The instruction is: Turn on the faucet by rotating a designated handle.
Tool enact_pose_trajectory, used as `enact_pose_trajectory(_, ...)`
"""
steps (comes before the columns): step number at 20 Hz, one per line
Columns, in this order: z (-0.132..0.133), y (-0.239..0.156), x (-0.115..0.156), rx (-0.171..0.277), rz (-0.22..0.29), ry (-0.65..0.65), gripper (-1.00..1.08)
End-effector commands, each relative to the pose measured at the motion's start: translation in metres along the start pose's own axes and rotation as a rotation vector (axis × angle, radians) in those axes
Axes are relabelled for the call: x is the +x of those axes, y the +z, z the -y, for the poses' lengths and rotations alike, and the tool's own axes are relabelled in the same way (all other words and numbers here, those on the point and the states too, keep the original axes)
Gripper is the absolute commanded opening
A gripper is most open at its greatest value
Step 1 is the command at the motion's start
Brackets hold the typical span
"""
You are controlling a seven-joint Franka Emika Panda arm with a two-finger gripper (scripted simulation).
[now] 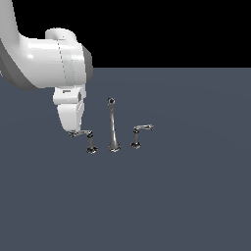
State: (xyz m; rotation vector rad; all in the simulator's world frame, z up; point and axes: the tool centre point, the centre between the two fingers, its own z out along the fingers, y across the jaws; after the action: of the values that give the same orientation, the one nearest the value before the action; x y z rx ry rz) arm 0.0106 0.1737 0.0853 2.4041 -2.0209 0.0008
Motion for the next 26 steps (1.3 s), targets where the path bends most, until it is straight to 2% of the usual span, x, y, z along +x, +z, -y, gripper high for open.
enact_pose_trajectory(1, -0.003, 0.000, -0.001, 0.000, 0.000, 0.000, -1.00)
enact_pose_trajectory(12, -0.039, 0.000, -0.018, 0.000, 0.001, 0.000, -1.00)
enact_pose_trajectory(14, -0.033, 0.000, -0.019, 0.008, 0.005, -0.001, -1.00)
enact_pose_trajectory(26, -0.072, 0.000, -0.007, 0.003, 0.002, 0.000, -1.00)
